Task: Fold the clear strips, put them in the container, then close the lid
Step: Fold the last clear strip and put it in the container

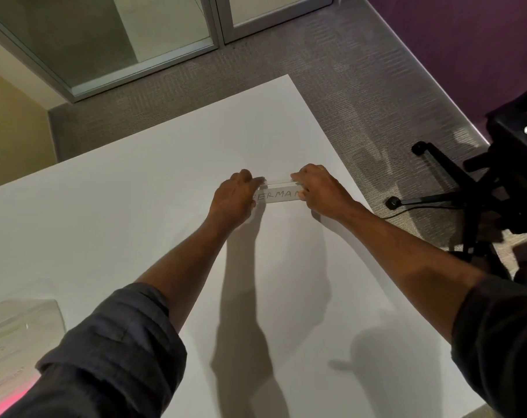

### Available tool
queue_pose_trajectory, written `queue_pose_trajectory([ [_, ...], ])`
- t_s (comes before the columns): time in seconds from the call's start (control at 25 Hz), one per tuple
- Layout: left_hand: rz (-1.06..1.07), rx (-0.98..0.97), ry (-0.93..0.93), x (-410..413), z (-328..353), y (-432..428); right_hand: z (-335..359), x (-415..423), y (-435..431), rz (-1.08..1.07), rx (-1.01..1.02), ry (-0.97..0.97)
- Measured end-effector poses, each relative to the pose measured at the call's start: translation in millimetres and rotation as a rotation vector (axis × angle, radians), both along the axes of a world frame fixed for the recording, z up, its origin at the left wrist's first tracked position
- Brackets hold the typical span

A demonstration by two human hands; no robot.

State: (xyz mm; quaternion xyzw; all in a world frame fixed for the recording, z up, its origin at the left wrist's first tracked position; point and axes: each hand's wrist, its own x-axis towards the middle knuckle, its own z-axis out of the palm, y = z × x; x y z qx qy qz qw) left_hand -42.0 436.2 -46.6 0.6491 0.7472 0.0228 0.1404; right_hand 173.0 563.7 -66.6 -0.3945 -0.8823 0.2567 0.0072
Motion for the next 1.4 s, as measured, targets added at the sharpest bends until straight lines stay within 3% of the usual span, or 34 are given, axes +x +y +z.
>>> queue_pose_trajectory([
  [0.2, 0.115, 0.019, -0.047, -14, -4, -18, 5, -3, -1, 0.053, -0.014, -0.097],
  [0.68, 0.171, 0.014, -0.069, -53, 20, -97, 36, -36, -55, 0.139, 0.019, -0.075],
  [1.4, 0.283, 0.077, 0.077, -201, 136, -390, 133, -210, -287, 0.520, 0.102, 0.120],
])
